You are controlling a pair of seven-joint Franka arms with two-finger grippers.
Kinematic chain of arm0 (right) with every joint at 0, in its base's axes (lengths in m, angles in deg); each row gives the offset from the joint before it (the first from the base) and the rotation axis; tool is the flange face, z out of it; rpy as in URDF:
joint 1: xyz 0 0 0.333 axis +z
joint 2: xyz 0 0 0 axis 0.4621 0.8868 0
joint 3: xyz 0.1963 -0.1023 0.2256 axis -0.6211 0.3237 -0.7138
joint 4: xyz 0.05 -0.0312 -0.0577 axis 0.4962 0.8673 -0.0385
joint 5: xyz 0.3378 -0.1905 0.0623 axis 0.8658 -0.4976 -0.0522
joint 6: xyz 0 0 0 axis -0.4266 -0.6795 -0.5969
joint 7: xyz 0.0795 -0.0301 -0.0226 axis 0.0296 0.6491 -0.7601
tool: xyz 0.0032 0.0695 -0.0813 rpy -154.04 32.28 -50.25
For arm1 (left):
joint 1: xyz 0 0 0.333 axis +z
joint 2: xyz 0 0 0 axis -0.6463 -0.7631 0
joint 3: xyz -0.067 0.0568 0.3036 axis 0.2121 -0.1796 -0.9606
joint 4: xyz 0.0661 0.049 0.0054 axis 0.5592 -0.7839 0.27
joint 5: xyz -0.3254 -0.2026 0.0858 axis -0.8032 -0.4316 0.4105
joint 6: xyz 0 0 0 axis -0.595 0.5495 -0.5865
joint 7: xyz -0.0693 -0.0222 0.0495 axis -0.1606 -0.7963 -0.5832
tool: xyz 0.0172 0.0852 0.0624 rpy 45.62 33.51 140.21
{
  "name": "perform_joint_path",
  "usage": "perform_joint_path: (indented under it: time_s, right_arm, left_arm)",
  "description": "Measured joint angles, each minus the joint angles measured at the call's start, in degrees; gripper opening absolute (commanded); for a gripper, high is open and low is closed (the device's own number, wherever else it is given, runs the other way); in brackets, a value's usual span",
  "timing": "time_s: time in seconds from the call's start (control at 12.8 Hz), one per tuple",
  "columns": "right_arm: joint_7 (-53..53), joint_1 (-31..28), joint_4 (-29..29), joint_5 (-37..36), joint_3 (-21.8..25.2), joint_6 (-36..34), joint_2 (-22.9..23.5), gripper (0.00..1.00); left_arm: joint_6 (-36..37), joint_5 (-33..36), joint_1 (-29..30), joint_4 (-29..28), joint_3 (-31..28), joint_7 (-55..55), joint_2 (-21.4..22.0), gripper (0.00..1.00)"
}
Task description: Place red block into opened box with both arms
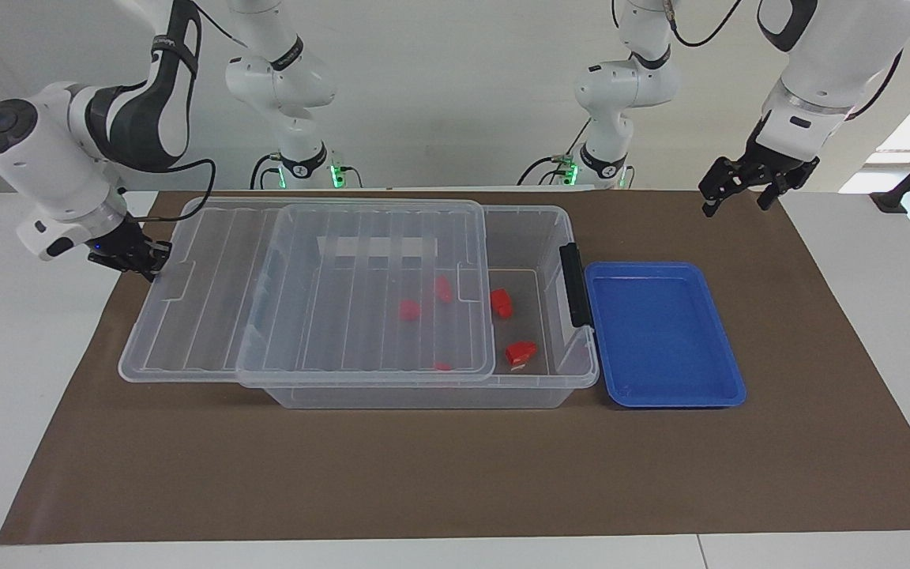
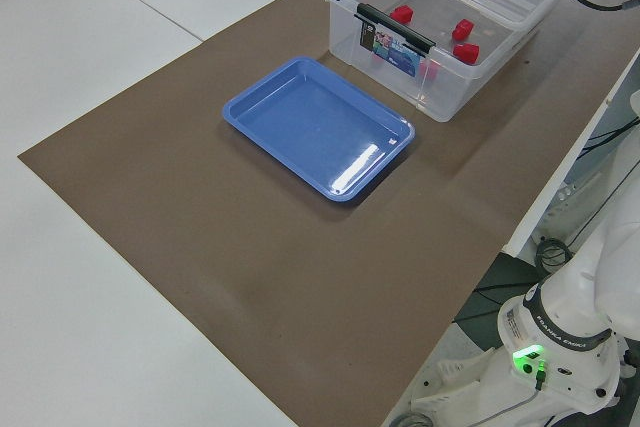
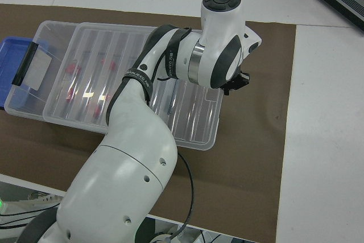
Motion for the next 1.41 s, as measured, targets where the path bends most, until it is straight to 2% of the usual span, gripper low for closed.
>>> perform_joint_path:
  time_s: [0.63,1.41]
  right_arm:
    - [9.7,-0.1,1.7,0.0,-6.5,2.1,-0.2,0.0]
    - [16.5,-0.5,2.3,0.5,-11.8,3.1,-0.4,0.0]
  left_arm:
    - [0.0,0.0,-0.6,-0.1,0.4,-2.8,0.0,1.0]
    - [-0.1,-1.2,-0.5,-0.5,0.1,-4.6,0.0,1.0]
